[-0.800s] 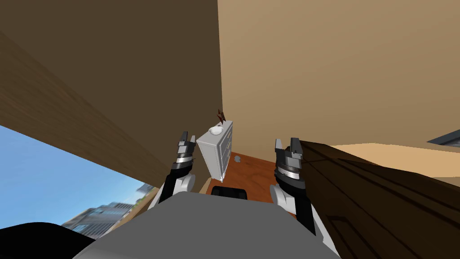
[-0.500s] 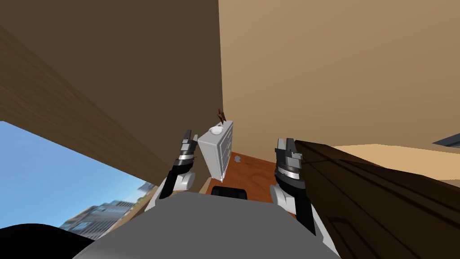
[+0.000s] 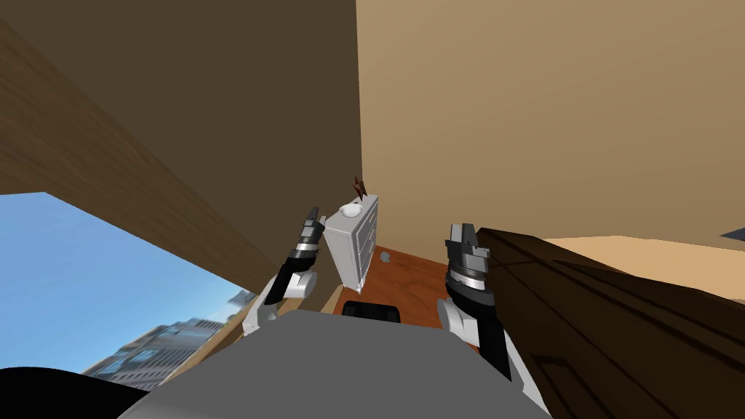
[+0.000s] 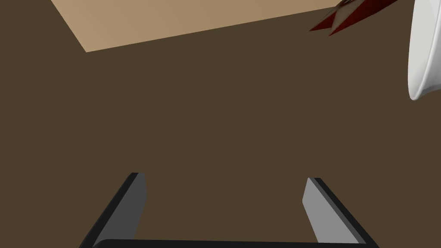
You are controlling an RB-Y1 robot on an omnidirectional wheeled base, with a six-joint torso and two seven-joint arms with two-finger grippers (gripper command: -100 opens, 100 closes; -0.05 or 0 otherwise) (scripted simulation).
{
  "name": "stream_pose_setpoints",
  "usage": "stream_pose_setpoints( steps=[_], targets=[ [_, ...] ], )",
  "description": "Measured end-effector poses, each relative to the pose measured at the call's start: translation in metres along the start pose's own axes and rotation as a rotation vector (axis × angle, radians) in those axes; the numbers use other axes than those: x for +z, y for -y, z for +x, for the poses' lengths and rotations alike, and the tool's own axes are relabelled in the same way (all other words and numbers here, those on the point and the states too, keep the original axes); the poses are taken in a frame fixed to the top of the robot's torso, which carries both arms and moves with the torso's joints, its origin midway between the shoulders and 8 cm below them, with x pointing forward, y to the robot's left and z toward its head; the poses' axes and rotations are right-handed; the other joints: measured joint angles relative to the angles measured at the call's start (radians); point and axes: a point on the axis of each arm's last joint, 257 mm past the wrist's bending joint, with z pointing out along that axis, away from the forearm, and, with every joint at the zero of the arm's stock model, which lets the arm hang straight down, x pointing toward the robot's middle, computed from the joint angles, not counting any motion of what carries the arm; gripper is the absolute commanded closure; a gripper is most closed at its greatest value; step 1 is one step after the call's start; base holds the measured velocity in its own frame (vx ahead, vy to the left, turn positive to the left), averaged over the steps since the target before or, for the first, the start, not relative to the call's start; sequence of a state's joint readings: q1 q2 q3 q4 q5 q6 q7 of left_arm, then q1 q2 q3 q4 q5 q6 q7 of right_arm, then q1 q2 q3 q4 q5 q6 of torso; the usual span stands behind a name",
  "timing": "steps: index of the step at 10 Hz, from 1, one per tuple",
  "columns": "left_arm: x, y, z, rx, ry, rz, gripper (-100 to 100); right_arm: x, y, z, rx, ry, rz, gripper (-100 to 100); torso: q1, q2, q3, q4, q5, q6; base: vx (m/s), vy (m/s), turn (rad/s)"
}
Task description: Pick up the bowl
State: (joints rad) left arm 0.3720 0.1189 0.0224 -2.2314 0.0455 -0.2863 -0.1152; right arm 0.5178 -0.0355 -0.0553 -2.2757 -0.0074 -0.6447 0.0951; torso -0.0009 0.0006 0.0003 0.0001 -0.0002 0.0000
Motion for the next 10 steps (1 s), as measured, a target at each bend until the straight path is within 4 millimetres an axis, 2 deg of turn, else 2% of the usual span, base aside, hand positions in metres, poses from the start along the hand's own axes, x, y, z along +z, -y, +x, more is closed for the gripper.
stream_pose_setpoints(
  steps=[10],
  targets=[
    [0.05,-0.029,0.017,-0.019,-0.061,-0.113,-100,0.0,0.0,0.0,0.0,0.0,0.0,0,0.0,0.0,0.0,0.0,0.0,0.0,-0.018,-0.017,0.042]
  ],
)
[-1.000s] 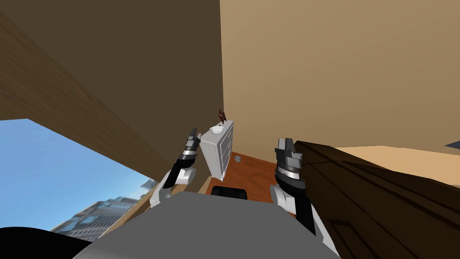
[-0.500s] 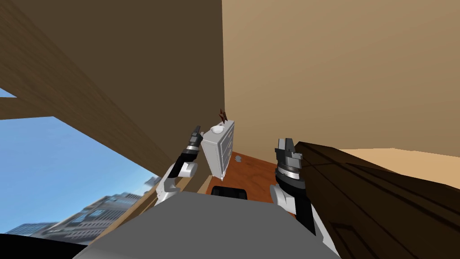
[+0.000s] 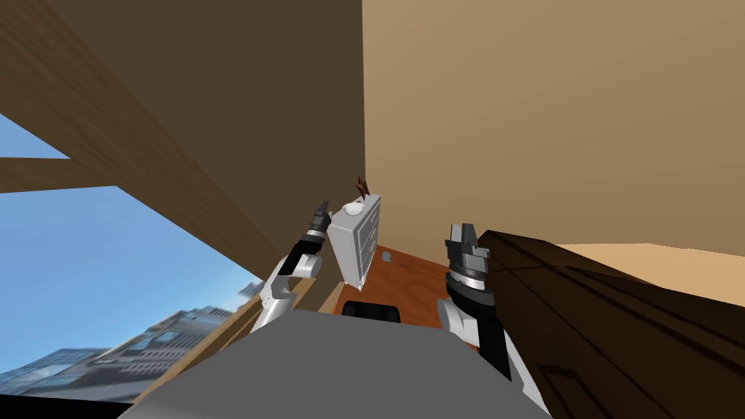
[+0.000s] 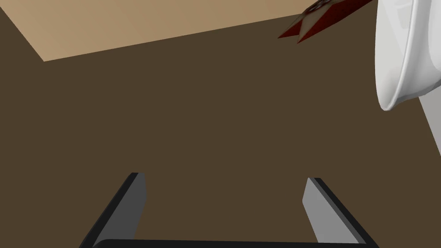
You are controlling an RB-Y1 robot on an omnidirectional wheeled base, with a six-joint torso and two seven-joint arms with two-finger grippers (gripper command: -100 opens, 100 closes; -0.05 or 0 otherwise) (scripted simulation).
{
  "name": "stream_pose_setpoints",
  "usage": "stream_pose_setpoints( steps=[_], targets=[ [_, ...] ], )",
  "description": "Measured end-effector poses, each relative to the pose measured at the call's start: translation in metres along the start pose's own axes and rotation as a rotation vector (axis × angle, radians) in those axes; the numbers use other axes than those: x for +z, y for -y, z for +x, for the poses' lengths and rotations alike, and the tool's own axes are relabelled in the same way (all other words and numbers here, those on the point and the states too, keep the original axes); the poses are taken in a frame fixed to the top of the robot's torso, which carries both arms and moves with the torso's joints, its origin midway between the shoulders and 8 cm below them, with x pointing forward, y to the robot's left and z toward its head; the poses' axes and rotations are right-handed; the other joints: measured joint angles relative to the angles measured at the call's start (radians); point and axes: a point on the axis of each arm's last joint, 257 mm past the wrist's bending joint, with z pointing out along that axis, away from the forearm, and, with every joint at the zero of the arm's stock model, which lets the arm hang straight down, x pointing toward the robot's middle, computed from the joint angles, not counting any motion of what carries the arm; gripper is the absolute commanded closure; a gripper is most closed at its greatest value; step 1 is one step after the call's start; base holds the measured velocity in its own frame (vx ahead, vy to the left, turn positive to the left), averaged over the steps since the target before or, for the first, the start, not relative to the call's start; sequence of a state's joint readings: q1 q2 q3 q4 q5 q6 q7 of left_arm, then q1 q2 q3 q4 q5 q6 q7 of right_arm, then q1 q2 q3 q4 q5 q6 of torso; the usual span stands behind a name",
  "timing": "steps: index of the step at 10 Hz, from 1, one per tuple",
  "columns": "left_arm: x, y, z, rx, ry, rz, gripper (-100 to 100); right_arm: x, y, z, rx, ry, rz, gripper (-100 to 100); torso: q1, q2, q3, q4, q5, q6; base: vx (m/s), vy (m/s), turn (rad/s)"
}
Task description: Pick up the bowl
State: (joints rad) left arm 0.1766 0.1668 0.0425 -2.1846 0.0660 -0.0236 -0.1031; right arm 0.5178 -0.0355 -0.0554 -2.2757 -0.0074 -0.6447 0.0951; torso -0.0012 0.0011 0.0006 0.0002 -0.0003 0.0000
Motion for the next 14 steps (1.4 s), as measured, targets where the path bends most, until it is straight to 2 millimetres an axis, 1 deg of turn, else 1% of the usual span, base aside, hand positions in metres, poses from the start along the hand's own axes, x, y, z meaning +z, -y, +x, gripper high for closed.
stream_pose_setpoints(
  steps=[2,3,6,7,8,10,14],
  targets=[
    [0.006,-0.005,0.002,-0.004,-0.007,-0.031,-100,0.0,0.0,0.0,0.0,0.0,0.0,0,0.0,0.0,0.0,0.0,0.0,0.0,-0.013,-0.015,0.036],
    [0.012,-0.005,0.005,-0.008,-0.012,-0.039,-100,0.0,0.0,0.0,0.0,0.0,0.0,0,0.0,0.0,0.0,0.0,0.0,0.0,-0.018,-0.019,0.043],
    [0.029,-0.012,0.012,-0.017,-0.027,-0.081,-100,0.0,0.0,0.0,0.0,0.0,0.0,0,-0.001,0.0,0.0,0.0,0.0,0.0,-0.019,-0.02,0.037],
    [0.031,-0.017,0.012,-0.018,-0.03,-0.098,-100,0.0,0.0,0.0,0.0,0.0,0.0,0,0.0,0.0,0.0,0.0,0.0,0.0,-0.019,-0.013,0.086],
    [0.038,-0.013,0.012,-0.022,-0.034,-0.102,-100,0.0,0.0,0.0,0.0,0.0,0.0,0,0.0,0.0,0.0,0.0,0.0,0.0,-0.018,-0.018,0.037],
    [0.044,-0.019,0.015,-0.026,-0.042,-0.137,-100,0.0,0.0,0.0,0.0,0.0,0.0,0,0.0,-0.001,0.0,0.0,0.0,0.0,-0.011,-0.012,0.022],
    [0.066,-0.023,0.023,-0.04,-0.061,-0.184,-100,0.0,0.0,0.0,0.0,0.0,0.0,0,0.0,0.0,0.0,0.0,0.0,0.0,-0.016,-0.017,0.038]
  ],
)
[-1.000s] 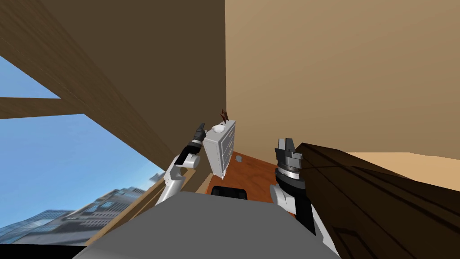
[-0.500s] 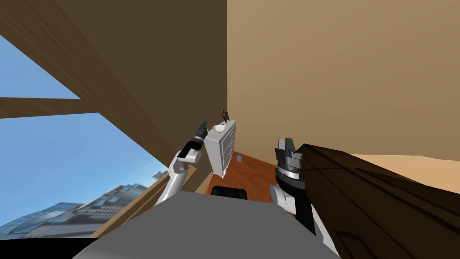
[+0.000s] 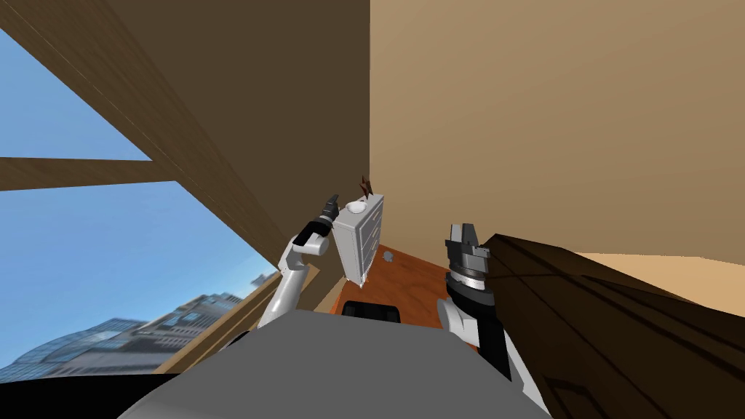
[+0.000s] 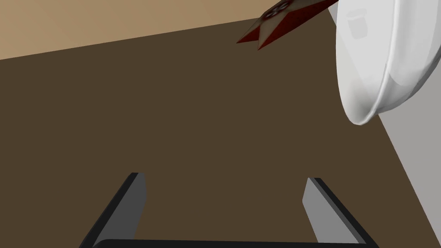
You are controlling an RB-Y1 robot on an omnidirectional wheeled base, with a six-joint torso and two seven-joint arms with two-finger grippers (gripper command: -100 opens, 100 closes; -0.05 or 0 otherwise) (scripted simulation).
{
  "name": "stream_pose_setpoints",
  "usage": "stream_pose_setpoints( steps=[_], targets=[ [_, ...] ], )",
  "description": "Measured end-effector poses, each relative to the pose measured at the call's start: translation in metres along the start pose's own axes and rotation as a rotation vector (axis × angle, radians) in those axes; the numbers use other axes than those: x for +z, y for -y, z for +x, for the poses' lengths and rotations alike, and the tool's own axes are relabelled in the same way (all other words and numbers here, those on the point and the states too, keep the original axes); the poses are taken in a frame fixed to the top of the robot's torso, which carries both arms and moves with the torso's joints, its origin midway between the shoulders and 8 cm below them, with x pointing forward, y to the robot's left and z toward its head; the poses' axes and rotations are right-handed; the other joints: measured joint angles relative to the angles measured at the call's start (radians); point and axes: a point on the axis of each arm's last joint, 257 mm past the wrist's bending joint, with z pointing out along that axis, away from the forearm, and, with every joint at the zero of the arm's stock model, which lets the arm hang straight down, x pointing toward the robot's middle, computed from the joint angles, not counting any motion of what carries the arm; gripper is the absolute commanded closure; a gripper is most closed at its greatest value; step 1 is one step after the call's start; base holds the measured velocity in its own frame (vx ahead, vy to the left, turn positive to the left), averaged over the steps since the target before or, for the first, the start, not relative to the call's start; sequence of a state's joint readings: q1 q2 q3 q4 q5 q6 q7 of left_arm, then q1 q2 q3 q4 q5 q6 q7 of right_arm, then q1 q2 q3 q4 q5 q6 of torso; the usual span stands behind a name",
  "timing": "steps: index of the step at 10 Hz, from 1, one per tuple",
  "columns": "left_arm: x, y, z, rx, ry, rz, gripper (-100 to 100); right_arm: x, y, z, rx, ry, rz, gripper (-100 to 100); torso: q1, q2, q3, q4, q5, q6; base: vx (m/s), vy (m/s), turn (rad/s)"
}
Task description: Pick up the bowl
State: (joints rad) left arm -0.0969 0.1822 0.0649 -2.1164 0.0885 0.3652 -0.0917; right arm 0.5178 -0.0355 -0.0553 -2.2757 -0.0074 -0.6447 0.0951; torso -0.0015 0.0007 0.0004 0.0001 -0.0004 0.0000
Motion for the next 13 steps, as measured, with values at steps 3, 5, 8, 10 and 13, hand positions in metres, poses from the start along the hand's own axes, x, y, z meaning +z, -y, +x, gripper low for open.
stream_pose_setpoints(
  steps=[3,5,8,10,13],
  targets=[
    [0.012,-0.001,0.002,-0.008,-0.012,-0.042,-100,0.0,0.0,0.0,0.0,0.0,0.0,0,0.0,0.0,0.0,0.0,0.0,0.0,-0.009,-0.012,0.033],
    [0.02,-0.001,0.006,-0.013,-0.02,-0.071,-100,0.0,0.0,0.0,0.0,0.0,0.0,0,0.0,-0.001,0.0,0.0,0.0,0.0,-0.01,-0.015,0.05],
    [0.03,-0.005,0.01,-0.022,-0.032,-0.118,-100,0.0,0.0,0.0,0.0,0.0,0.0,0,0.001,0.0,0.0,0.0,0.0,0.0,-0.009,-0.012,0.023],
    [0.033,-0.01,0.011,-0.025,-0.039,-0.153,-100,0.0,0.0,0.0,0.0,0.0,0.0,0,0.001,-0.001,0.0,0.0,0.0,0.0,-0.002,-0.01,0.021],
    [0.041,-0.012,0.015,-0.033,-0.05,-0.198,-100,0.0,0.0,0.0,0.0,0.0,0.0,0,0.001,-0.001,0.0,0.0,0.0,0.0,-0.004,-0.009,0.023]
  ],
)
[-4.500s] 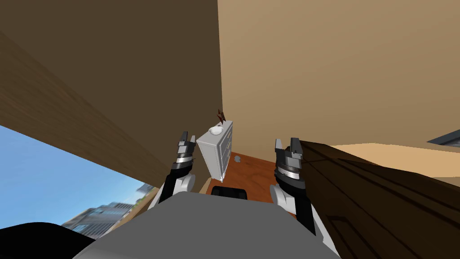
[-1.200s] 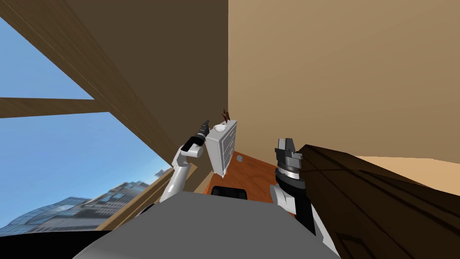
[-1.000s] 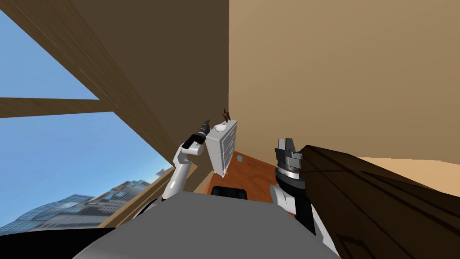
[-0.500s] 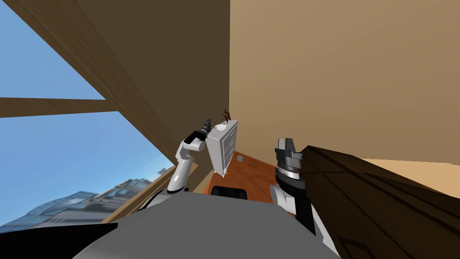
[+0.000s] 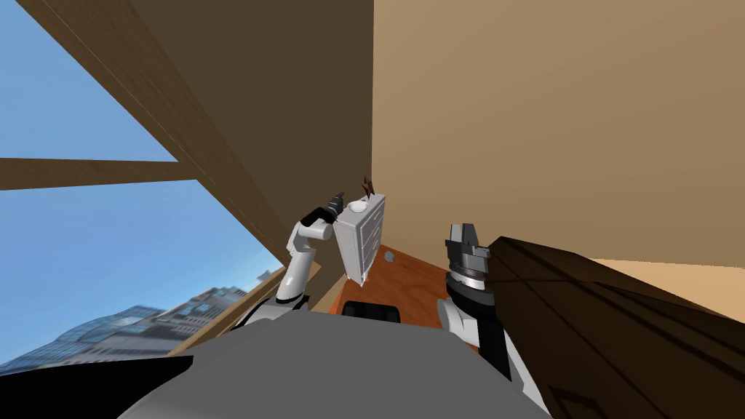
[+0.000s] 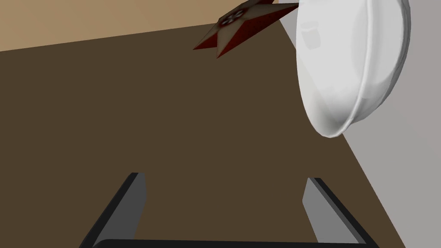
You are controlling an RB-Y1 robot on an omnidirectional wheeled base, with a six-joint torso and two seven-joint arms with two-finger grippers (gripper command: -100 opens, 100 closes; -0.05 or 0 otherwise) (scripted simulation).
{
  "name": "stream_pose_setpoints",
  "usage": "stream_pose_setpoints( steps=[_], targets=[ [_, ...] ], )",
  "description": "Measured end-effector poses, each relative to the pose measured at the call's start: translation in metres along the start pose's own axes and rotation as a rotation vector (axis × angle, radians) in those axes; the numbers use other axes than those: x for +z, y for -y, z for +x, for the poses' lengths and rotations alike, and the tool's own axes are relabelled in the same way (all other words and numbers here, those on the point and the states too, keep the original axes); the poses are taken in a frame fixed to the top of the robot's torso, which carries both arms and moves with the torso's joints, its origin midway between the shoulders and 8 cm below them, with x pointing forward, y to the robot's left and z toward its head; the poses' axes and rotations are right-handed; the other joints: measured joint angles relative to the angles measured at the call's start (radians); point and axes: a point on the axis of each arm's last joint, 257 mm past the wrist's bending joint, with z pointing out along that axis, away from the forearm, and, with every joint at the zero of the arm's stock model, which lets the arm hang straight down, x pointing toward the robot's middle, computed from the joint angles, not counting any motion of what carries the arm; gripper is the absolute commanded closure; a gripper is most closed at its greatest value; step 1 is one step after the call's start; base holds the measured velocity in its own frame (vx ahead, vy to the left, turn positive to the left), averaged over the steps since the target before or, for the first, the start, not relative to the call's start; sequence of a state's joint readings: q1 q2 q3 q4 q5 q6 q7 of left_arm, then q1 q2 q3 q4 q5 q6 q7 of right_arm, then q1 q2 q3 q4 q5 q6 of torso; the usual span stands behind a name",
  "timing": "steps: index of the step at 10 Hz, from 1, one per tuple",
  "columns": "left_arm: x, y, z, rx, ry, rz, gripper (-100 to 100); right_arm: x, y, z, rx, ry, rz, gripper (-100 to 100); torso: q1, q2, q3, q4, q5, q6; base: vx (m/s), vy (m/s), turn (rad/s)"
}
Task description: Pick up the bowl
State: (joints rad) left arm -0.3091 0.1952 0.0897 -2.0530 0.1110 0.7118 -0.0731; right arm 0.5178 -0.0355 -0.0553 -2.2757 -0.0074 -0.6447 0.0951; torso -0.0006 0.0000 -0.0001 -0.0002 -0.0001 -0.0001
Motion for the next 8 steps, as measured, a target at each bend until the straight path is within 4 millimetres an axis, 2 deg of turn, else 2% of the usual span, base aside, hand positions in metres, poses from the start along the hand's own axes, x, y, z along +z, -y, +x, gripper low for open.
stream_pose_setpoints(
  steps=[1,8],
  targets=[
    [0.004,0.005,0.001,-0.004,-0.005,-0.007,-100,0.0,0.0,0.0,0.0,0.0,0.0,0,0.0,0.0,0.0,0.0,0.0,0.0,-0.003,-0.011,0.018],
    [0.019,0.0,0.009,-0.024,-0.029,-0.126,-100,0.0,0.0,0.0,0.0,0.0,0.0,0,0.0,0.0,0.0,0.0,0.0,0.0,0.002,-0.008,0.015]
  ],
)
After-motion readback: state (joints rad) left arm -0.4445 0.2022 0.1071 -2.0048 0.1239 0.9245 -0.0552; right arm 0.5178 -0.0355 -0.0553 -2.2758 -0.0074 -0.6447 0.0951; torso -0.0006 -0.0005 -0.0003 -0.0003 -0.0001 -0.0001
